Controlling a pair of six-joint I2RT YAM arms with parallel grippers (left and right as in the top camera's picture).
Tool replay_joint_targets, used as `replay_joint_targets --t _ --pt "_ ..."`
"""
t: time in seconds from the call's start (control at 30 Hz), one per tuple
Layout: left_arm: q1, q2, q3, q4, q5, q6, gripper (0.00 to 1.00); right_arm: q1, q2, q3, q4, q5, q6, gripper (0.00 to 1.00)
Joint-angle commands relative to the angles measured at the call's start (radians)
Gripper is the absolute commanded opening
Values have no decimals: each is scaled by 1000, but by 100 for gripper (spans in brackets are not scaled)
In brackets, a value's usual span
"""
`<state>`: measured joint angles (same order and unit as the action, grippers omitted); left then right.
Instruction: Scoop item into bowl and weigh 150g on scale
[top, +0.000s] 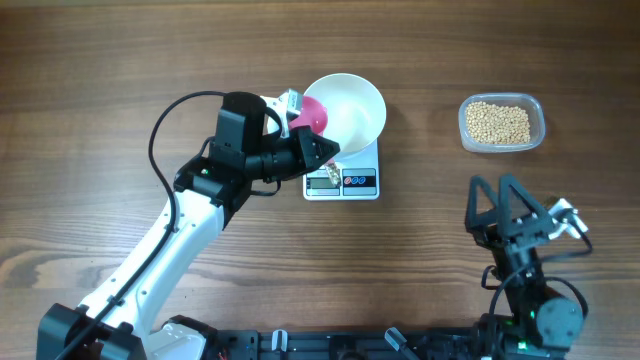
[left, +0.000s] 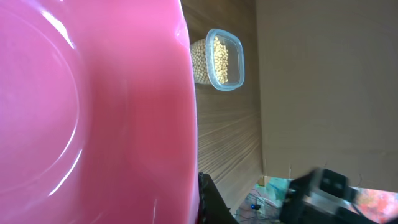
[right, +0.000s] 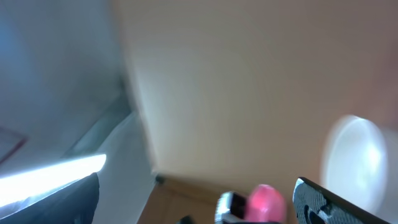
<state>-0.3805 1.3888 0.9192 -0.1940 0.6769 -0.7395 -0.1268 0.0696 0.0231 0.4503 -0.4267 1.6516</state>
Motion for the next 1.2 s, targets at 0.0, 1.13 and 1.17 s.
replay_joint_targets --t 0.0,1.13,1.17 --pt "-4 -14 14 3 -17 -10 4 4 13 90 -31 -28 -196 100" --pt "-189 -14 14 516 -149 -380 4 156 735 428 -88 -571 -278 88" --pt "-197 -14 14 516 -167 -380 4 176 741 428 -59 -559 -262 88"
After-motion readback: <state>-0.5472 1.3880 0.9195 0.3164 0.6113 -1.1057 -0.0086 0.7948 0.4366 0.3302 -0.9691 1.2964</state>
